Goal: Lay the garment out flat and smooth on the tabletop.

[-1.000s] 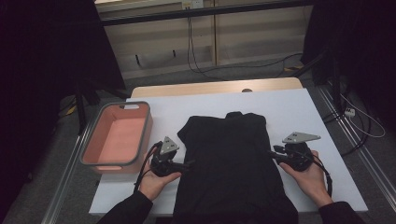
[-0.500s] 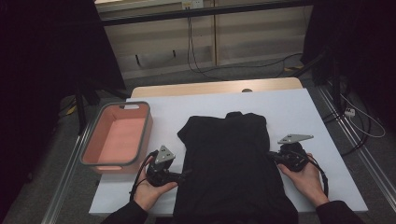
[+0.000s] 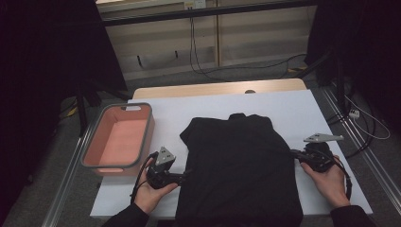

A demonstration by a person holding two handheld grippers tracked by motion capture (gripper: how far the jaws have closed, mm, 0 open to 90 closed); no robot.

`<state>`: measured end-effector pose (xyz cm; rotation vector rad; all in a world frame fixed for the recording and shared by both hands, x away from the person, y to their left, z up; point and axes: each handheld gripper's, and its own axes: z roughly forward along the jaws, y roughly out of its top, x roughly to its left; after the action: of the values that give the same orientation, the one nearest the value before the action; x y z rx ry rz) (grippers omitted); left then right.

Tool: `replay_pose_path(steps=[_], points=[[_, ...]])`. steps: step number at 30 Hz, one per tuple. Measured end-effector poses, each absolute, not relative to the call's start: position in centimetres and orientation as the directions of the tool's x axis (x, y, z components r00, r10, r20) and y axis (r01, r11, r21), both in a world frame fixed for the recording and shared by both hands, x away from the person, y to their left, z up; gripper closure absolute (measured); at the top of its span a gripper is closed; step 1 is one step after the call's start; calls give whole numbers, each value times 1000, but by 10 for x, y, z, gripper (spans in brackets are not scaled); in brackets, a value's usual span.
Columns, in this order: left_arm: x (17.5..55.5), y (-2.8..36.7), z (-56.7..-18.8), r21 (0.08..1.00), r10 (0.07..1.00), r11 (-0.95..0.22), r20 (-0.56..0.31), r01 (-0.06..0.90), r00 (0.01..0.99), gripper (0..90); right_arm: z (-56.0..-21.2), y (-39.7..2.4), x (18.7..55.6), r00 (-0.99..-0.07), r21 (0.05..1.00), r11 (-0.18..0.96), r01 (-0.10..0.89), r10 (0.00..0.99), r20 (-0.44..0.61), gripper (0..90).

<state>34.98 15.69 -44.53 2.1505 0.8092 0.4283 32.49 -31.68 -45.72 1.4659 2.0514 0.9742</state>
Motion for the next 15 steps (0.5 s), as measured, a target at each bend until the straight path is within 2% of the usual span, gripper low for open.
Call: replay_pose_path(steps=[5,8,11,13,15], points=[[352,162,-445,757,698,-484,31,439,715,305,-456,-328,324,-319,752,185,633,947,36,900],[355,164,-447,741,712,-477,10,473,702,391,-456,-333,322,-292,749,184,637,956,13,900],[358,165,-451,718,727,-478,1,506,686,527,-458,-334,321,-296,747,188,638,955,13,900],[361,165,-454,698,723,-495,0,518,691,556,-458,-331,321,-308,749,192,634,951,16,897],[362,164,-454,701,713,-512,23,497,701,556,-459,-327,322,-354,747,198,634,934,54,808]])
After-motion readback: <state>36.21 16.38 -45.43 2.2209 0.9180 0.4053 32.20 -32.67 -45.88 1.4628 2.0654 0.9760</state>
